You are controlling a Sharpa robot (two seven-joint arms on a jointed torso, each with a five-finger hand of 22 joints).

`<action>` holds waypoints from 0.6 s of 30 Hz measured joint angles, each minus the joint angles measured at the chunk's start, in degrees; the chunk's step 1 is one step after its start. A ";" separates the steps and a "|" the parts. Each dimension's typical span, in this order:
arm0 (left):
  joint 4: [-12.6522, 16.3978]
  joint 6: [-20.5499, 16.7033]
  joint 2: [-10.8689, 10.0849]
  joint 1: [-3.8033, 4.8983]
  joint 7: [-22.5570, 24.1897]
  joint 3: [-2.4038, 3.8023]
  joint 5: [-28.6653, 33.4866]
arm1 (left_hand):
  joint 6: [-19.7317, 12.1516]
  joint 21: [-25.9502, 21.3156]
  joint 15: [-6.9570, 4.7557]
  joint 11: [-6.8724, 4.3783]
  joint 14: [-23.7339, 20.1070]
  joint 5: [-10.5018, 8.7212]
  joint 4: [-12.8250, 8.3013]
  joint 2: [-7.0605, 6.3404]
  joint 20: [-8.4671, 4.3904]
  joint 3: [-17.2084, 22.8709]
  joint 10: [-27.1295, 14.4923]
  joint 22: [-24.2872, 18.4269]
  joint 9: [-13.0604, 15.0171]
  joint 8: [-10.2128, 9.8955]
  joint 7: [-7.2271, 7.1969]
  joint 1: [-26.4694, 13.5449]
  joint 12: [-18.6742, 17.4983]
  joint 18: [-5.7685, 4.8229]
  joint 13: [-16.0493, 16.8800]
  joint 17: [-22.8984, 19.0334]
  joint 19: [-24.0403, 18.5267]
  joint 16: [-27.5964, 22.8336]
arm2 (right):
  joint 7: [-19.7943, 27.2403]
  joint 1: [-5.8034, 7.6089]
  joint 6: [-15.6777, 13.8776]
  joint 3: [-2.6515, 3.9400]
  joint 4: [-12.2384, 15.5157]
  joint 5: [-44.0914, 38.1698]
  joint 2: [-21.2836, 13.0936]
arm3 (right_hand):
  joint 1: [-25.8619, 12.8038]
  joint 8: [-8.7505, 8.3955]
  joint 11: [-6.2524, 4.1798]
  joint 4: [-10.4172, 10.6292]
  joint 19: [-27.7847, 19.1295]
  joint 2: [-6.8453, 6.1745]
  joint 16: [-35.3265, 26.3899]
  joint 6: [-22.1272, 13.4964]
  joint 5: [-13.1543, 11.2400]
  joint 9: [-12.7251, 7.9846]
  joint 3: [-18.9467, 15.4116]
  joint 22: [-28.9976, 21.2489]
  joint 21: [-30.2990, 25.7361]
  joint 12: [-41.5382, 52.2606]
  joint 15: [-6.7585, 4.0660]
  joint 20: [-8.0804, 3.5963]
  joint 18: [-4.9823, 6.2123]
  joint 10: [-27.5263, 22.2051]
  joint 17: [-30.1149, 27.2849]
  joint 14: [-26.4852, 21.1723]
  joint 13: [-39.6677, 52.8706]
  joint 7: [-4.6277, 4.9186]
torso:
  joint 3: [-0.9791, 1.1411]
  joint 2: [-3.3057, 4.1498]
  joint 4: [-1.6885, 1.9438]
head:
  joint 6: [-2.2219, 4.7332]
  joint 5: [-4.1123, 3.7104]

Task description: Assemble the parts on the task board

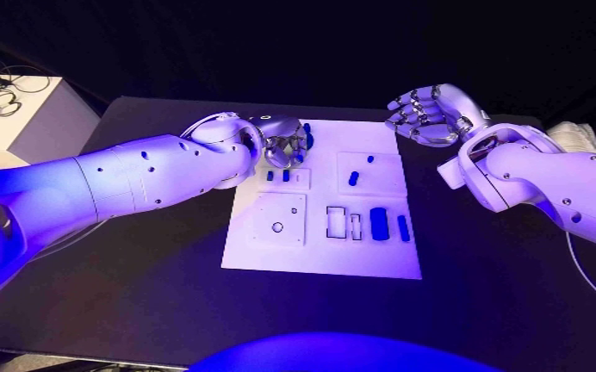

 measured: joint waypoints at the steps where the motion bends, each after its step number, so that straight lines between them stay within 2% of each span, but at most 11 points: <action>1: 0.07 -0.41 -0.08 0.00 0.25 0.10 0.31 | 0.00 0.00 0.00 0.00 0.00 0.00 -0.14 0.00 0.00 0.14 0.00 0.00 0.00 0.00 0.00 0.00 -0.23 0.00 -0.04 0.00 0.00 0.00 | 0.00 0.00 0.01 0.00 0.00 0.00 0.00 | 0.00 0.00 0.00 0.00 0.00 0.00 0.00 0.00 0.00 0.00 0.00 0.00 0.00 0.00 0.00 0.00 0.00 0.00 0.00 0.00 0.00 0.00 | -0.01 0.00 0.00 | 0.03 -0.02; 9: 0.89 -3.04 -0.95 0.00 2.07 1.18 2.69 | 0.00 0.21 0.00 0.18 0.00 0.00 -0.30 -0.23 0.00 0.30 0.19 0.00 0.01 -0.64 0.00 -0.22 -1.13 0.00 -0.17 -0.15 0.00 0.00 | 0.00 0.00 0.05 0.00 -0.02 0.00 0.01 | 0.00 0.00 0.00 0.00 0.00 0.00 0.00 0.00 0.00 0.00 0.00 0.00 0.00 0.00 0.00 0.00 0.00 0.00 0.00 0.00 0.00 0.00 | -0.01 -0.02 0.01 | 0.21 -0.01; 13: 1.89 -3.57 -2.33 0.01 2.68 1.85 3.90 | 0.00 0.21 0.00 0.18 0.00 0.00 -0.40 -0.23 0.00 0.20 0.18 -0.01 0.08 -0.64 -0.01 -0.22 -1.45 0.00 -0.17 -0.33 0.00 0.00 | 0.00 0.00 0.07 0.00 -0.02 0.01 -0.01 | 0.00 0.00 0.00 0.00 0.00 0.00 0.00 0.00 0.00 0.00 0.00 0.00 0.00 0.00 0.00 0.00 0.00 0.00 0.00 0.00 0.00 0.00 | 0.03 -0.05 0.04 | 0.20 -0.01; 18: 3.15 -3.31 -4.26 0.06 2.85 2.19 5.00 | 0.00 0.21 0.00 0.39 0.00 0.00 -0.45 -0.23 0.00 0.14 0.39 -0.01 0.11 -0.88 0.00 -0.22 -1.74 0.00 -0.16 -0.57 0.00 0.00 | 0.00 0.00 0.10 0.00 -0.08 0.01 -0.05 | 0.00 0.00 0.00 0.00 0.00 0.00 0.00 0.00 0.00 0.00 0.00 0.00 0.00 0.00 0.00 0.00 0.00 0.00 0.01 0.00 0.00 0.00 | 0.08 -0.11 0.12 | 0.09 0.02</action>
